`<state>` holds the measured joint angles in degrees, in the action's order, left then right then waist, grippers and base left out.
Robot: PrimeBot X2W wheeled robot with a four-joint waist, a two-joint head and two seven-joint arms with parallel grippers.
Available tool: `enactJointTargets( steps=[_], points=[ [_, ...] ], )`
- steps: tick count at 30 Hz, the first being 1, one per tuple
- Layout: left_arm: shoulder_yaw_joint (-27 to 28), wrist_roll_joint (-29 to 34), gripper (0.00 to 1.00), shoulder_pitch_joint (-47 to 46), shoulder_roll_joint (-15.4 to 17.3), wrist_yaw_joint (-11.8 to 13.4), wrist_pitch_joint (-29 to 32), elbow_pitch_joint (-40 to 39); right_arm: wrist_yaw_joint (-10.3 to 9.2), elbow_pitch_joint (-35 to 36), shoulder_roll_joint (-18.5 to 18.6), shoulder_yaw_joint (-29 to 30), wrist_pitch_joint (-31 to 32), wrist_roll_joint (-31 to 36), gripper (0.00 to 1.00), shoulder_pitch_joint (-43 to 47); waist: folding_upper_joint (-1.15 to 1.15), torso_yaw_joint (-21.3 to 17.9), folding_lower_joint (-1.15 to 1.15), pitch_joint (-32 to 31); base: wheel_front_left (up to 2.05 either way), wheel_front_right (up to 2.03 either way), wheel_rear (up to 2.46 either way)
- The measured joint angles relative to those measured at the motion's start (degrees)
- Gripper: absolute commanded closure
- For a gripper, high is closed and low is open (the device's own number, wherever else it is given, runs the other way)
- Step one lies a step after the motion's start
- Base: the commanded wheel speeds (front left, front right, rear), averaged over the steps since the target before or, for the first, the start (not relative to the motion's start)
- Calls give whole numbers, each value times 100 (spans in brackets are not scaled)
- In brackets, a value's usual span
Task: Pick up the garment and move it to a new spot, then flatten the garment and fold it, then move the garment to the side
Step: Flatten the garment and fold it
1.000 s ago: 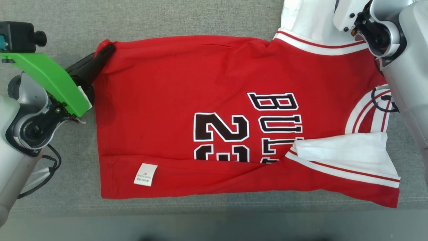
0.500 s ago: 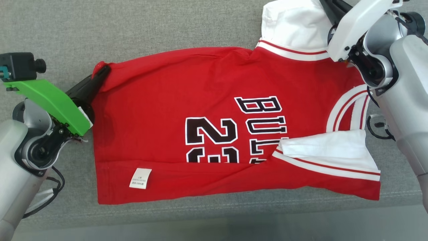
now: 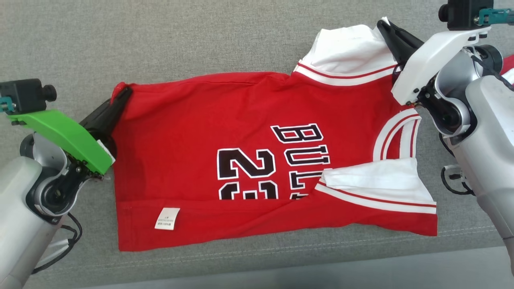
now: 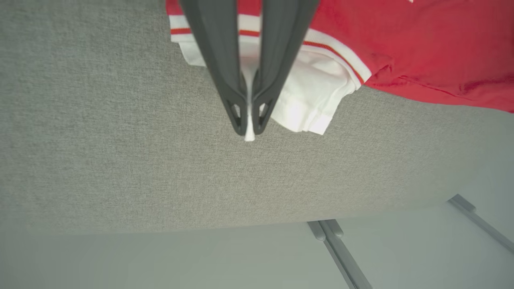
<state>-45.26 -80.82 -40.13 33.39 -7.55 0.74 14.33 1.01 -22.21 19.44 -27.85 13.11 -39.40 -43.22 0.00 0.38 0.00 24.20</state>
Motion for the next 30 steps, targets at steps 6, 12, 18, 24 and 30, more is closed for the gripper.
enactJointTargets(
  steps=[6, 12, 18, 24, 30],
  points=[
    [-62, 15, 99, 224, 22, 0, -212, 34, -1, 294, 71, 8, -49, -2, 100, 236, 0, -13, 0, -170, 0, 0, 0],
    [-64, 14, 99, 385, 30, 0, -426, 107, -56, 468, 231, 114, -98, -59, 100, 550, 0, -22, 0, -329, 0, 0, 0],
    [-62, -11, 98, 515, 35, 0, -584, 100, -113, 684, 282, 165, -98, -198, 100, 887, 0, -30, 0, -431, 0, 0, 0],
    [-93, -35, 89, 656, 29, 0, -745, 40, -160, 917, 318, 188, -98, -254, 100, 1187, 0, -32, 0, -492, 0, 0, 0],
    [-108, -32, 85, 710, 20, 0, -967, 5, -171, 1091, 420, 205, -98, -257, 100, 1356, 0, -21, 0, -561, 0, 0, 0]
  ],
)
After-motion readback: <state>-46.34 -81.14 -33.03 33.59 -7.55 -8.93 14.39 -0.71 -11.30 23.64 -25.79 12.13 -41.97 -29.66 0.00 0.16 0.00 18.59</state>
